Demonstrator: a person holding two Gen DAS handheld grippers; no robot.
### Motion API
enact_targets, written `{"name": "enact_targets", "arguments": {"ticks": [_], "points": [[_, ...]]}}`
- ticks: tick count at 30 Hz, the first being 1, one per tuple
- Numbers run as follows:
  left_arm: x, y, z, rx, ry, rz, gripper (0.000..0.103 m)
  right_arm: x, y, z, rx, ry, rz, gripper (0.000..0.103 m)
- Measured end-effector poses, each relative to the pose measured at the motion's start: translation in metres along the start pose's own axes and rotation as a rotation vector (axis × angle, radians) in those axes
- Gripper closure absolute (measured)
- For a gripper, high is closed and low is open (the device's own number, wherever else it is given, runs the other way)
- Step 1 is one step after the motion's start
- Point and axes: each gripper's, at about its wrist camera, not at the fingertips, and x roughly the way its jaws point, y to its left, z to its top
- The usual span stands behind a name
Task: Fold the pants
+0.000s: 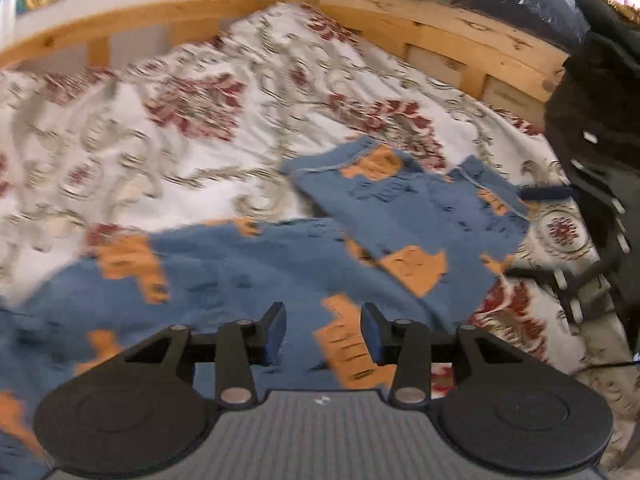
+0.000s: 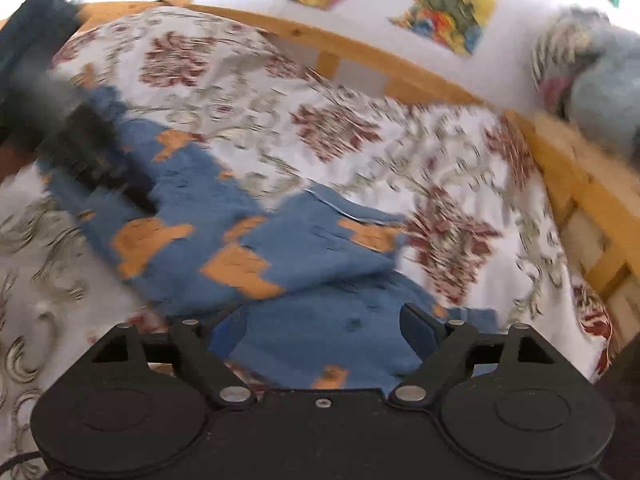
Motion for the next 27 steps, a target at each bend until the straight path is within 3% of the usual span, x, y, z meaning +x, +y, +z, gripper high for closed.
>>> {"name": "enact_targets", "arguments": {"ticks": [5, 9, 12, 15, 23, 27], "points": [[0.021, -0.026, -0.01, -0.023, -0.011, -0.068, 0.057, 0.044, -0.068, 0.043, 0.205, 0.097, 0.123, 0.019], [0.034, -0.049, -0.011, -0.001, -0.016, -0.061, 0.058, 0.089, -0.08, 0.078, 0.278, 0.133, 0.206, 0.026], [0.039, -0.055, -0.01, -0.016, -0.01, -0.052, 0.074, 0.122, -0.069, 0.103, 0.301, 0.167, 0.243, 0.044], [0.039, -0.055, -0.009, -0.031, -0.01, -0.065, 0.082, 0.145, -0.056, 0.124, 0.315, 0.203, 0.277, 0.049], [0.043, -0.056, -0.011, -0.06, 0.004, -0.104, 0.086, 0.204, -0.009, 0.149, 0.25, 0.39, 0.17, 0.057], [0.047, -0.055, -0.015, -0.067, 0.012, -0.102, 0.086, 0.214, 0.002, 0.147, 0.237, 0.412, 0.129, 0.059]]}}
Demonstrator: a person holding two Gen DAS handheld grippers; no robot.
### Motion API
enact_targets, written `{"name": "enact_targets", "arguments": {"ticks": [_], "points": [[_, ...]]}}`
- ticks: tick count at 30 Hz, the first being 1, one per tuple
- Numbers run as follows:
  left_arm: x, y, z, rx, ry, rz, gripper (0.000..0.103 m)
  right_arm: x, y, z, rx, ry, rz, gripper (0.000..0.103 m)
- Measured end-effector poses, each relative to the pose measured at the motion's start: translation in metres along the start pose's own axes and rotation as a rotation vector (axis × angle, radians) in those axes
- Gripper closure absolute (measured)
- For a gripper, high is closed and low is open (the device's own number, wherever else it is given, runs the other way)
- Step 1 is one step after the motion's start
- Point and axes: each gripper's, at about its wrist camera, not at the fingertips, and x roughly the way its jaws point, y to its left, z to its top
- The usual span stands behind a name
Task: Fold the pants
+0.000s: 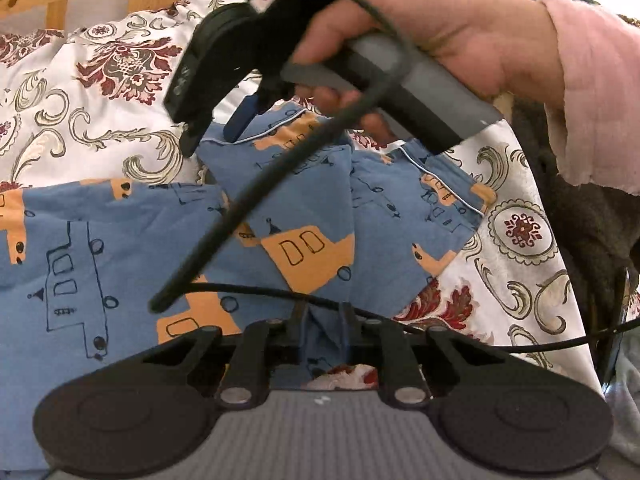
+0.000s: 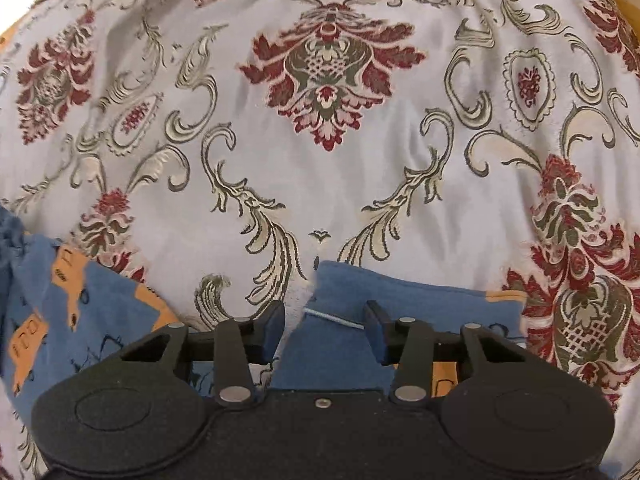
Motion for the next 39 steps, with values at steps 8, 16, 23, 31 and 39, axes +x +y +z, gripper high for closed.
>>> {"name": "enact_targets", "arguments": {"ticks": [8, 16, 23, 31, 39], "points": [[0.002, -0.004, -0.004, 0.012, -0.003, 0.047, 0.101, -0.028, -0.019, -0.026, 0.106, -0.178, -0.003, 0.097], [-0.003, -0.027, -0.004, 0.141, -0.024, 0.11, 0.102, -0.115, -0.07, -0.09, 0.232, -0.478, 0.049, 0.097], [-0.006, -0.058, -0.011, 0.34, -0.051, 0.187, 0.103, -0.167, -0.101, -0.181, 0.302, -0.613, -0.063, 0.097], [0.006, -0.085, -0.024, 0.517, -0.007, 0.177, 0.103, -0.156, -0.103, -0.25, 0.42, -0.572, -0.24, 0.097], [0.018, -0.086, -0.031, 0.553, 0.057, 0.158, 0.103, -0.126, -0.109, -0.274, 0.445, -0.449, -0.289, 0.097]]}}
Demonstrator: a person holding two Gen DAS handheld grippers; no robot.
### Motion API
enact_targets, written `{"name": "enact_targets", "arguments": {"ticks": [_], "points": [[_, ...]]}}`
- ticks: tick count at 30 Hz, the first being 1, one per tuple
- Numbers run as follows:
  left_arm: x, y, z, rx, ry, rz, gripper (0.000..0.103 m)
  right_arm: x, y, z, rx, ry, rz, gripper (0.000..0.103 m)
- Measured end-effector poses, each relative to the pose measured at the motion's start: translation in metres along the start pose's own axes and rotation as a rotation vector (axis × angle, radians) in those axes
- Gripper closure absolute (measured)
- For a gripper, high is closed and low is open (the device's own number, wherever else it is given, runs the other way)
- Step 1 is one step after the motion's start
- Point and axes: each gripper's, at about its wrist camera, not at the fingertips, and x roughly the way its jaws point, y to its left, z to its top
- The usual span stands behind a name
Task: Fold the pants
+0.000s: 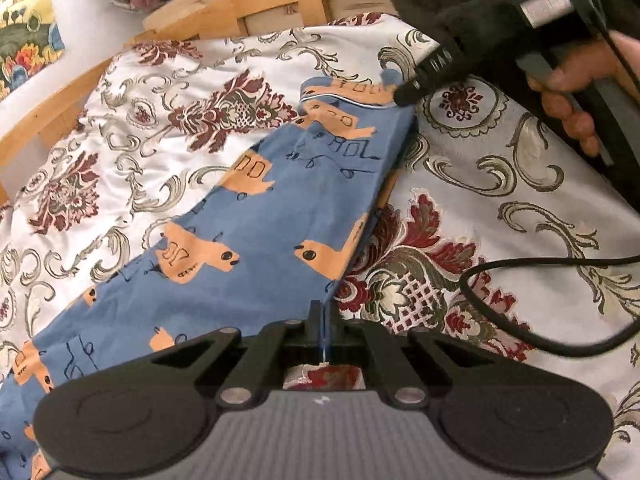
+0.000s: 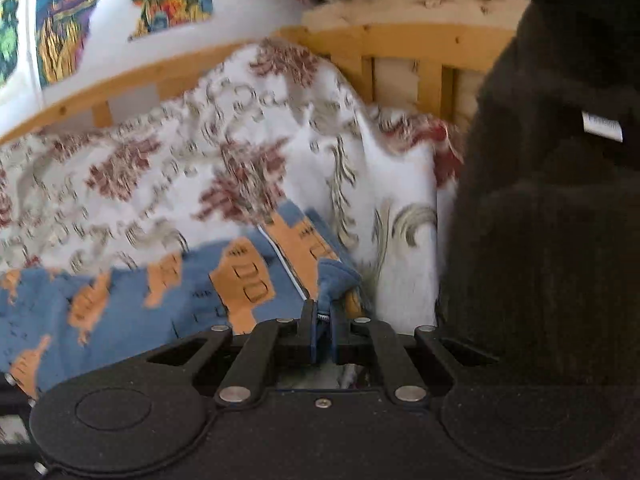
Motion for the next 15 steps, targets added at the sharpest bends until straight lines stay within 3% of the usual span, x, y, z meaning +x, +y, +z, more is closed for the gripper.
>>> {"name": "enact_targets", "arguments": {"ticks": [8, 12, 15], "points": [[-0.007, 0.026, 0.0, -0.147, 0.017, -0.096, 0.1, -0.001, 0.004, -0.004, -0.036, 0.035, -0.032, 0.092], [-0.015, 0.044, 0.009, -0.167, 0.006, -0.127, 0.099, -0.013, 0.004, -0.001, -0.026, -0.017, 0.011, 0.074], [-0.014, 0.061, 0.029, -0.148, -0.011, -0.134, 0.099, -0.012, 0.002, 0.001, -0.018, -0.031, 0.034, 0.069]]}}
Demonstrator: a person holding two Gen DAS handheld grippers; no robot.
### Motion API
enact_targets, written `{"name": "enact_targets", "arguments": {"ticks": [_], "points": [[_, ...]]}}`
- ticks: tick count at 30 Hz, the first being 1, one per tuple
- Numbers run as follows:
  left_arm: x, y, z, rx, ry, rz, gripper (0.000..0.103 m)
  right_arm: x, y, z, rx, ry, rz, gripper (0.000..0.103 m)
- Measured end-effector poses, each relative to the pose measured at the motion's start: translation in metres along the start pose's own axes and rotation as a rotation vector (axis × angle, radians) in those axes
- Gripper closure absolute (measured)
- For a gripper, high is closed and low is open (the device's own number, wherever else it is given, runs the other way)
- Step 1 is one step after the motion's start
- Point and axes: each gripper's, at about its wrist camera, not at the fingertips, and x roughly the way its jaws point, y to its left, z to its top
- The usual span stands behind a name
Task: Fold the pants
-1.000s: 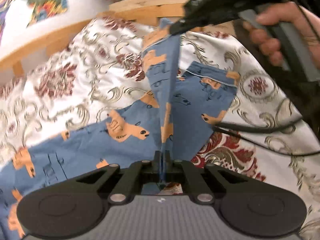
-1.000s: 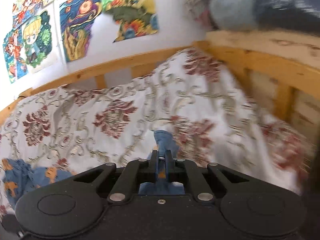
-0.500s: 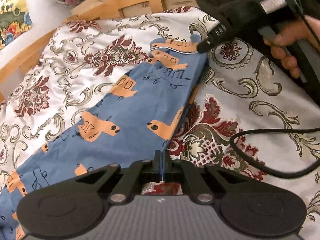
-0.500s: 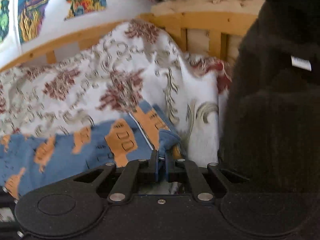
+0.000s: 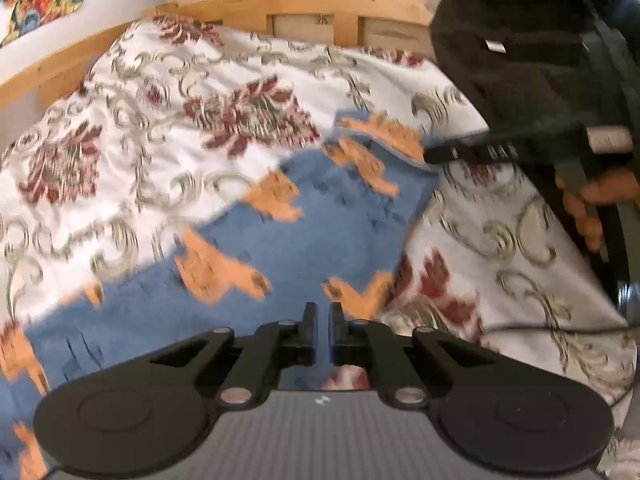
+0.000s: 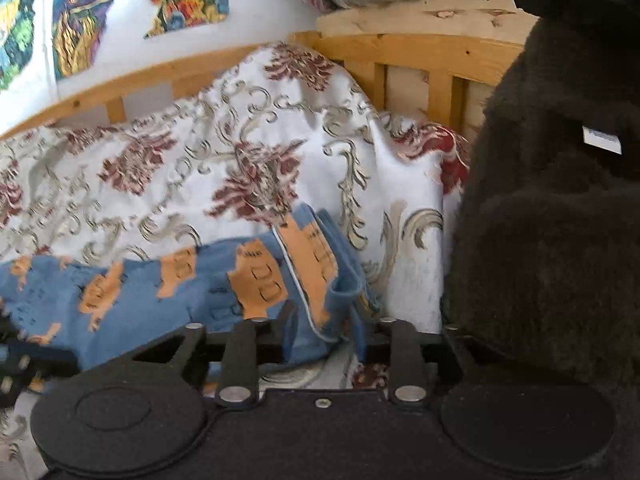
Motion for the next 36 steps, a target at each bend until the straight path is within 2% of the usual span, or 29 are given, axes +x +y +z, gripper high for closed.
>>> {"name": "enact_targets", "arguments": {"ticks": [3, 7, 9, 12, 13, 14, 16, 17, 20, 23, 24, 27, 29, 32, 36], "points": [[0.014, 0.016, 0.033, 0.044, -0.003, -0.012, 0.095, 0.004, 0.001, -0.003, -0.013, -0.006, -0.02, 0.069], [0.058, 0.037, 0.083, 0.072, 0.013, -0.027, 0.094, 0.007, 0.007, -0.008, -0.042, -0.028, -0.061, 0.073], [0.08, 0.037, 0.104, 0.063, 0.016, -0.058, 0.093, 0.007, 0.008, -0.011, -0.043, -0.035, -0.074, 0.076], [0.107, 0.031, 0.123, 0.094, 0.065, -0.144, 0.093, 0.006, 0.006, -0.012, -0.039, -0.043, -0.073, 0.086], [0.115, 0.026, 0.125, 0.125, 0.089, -0.137, 0.091, 0.006, 0.005, -0.012, -0.03, -0.045, -0.072, 0.095], [0.122, 0.022, 0.125, 0.152, 0.107, -0.11, 0.093, 0.006, 0.004, -0.012, -0.025, -0.043, -0.081, 0.097], [0.13, 0.018, 0.125, 0.169, 0.11, -0.073, 0.102, 0.006, 0.005, -0.013, -0.024, -0.041, -0.101, 0.098], [0.132, 0.017, 0.124, 0.168, 0.112, -0.059, 0.103, 0.004, 0.005, -0.013, -0.017, -0.043, -0.106, 0.098], [0.126, 0.017, 0.125, 0.141, 0.079, 0.007, 0.103, -0.004, 0.006, -0.015, -0.022, -0.052, -0.138, 0.098], [0.13, 0.019, 0.121, 0.112, 0.107, 0.139, 0.103, 0.002, 0.008, -0.018, -0.029, -0.007, -0.141, 0.096], [0.129, 0.02, 0.119, 0.113, 0.095, 0.151, 0.103, 0.003, 0.008, -0.018, -0.017, -0.004, -0.136, 0.095], [0.111, 0.023, 0.125, 0.064, 0.008, 0.032, 0.103, 0.002, 0.009, -0.018, -0.013, -0.004, -0.124, 0.088], [0.11, 0.023, 0.137, 0.064, -0.009, -0.039, 0.101, 0.003, 0.009, -0.019, -0.005, -0.002, -0.116, 0.085], [0.127, 0.022, 0.156, 0.065, 0.043, -0.15, 0.097, 0.003, 0.01, -0.02, -0.002, -0.008, -0.106, 0.08], [0.148, 0.01, 0.17, 0.134, 0.113, -0.24, 0.097, 0.004, 0.011, -0.021, -0.003, -0.016, -0.095, 0.075]]}}
